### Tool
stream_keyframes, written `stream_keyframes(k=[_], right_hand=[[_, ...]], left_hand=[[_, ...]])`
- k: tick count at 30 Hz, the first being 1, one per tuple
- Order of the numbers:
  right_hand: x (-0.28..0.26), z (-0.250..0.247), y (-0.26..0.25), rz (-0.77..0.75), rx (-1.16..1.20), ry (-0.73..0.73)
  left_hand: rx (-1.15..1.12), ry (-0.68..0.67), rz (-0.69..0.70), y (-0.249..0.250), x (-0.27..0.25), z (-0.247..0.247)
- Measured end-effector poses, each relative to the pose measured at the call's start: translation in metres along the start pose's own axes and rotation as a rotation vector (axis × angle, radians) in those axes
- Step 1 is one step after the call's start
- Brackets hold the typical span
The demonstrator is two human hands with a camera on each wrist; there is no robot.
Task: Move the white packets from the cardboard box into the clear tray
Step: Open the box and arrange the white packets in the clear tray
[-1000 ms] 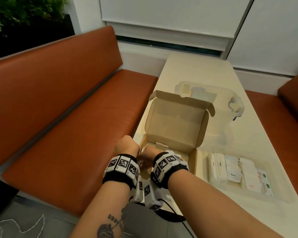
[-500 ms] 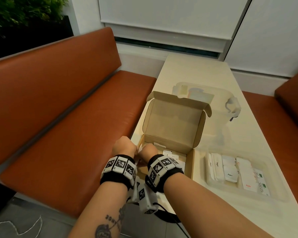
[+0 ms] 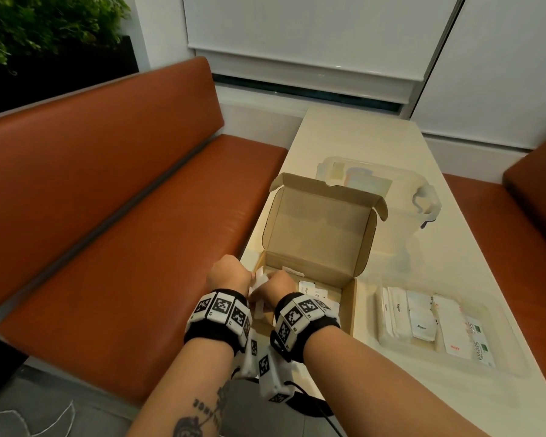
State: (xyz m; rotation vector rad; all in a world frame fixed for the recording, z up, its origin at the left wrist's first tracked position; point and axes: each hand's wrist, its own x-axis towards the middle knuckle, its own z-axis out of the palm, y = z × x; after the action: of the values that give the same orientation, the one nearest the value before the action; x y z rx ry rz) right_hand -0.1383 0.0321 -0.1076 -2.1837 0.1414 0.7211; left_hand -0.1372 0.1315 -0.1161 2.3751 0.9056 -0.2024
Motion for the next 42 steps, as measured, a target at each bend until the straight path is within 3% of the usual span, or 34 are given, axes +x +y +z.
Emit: stream_keyframes(k=[4,6,10,12,13,17,19,26,31,37,42], right_hand=[[0.003,-0.020,0.009,-0.025,0.002,0.048],[0.004,-0.038,0.012,-0.047,0.005,0.076],[-0.003,-0.072,0.012,-0.132,0.123,-0.024],[-0.006,-0.084,0.011,-0.172,0.159,-0.043],[-0.008,-0.088,0.010,-0.189,0.166,-0.041],[-0.010,-0.097,0.012,-0.253,0.154,-0.011],[-0.008,-0.099,0.014,-0.265,0.129,0.012],[-0.006,-0.111,0.017,-0.168,0.102,-0.040],[-0.004,-0.114,0.025,-0.258,0.081,-0.071],[0.001,-0.116,0.034,-0.266,0.056,0.066],[-0.003,-0.129,0.042,-0.274,0.009,0.097]], left_hand=[[-0.159,-0.062,0.048,-0.004,-0.004,0.002],[-0.198,0.029,0.125,-0.004,-0.009,0.005],[-0.406,0.223,0.325,0.008,-0.025,0.007],[-0.475,0.179,0.422,0.022,-0.033,0.007],[-0.507,0.094,0.439,0.030,-0.036,0.007],[-0.722,-0.446,0.252,0.057,-0.046,0.007],[-0.785,-0.552,0.193,0.063,-0.048,0.010],[-1.116,-0.584,0.057,0.063,-0.045,0.023],[-1.053,-0.512,0.105,0.062,-0.042,0.031],[-1.064,-0.523,0.088,0.066,-0.048,0.033],[-0.908,-0.478,0.195,0.075,-0.056,0.037]])
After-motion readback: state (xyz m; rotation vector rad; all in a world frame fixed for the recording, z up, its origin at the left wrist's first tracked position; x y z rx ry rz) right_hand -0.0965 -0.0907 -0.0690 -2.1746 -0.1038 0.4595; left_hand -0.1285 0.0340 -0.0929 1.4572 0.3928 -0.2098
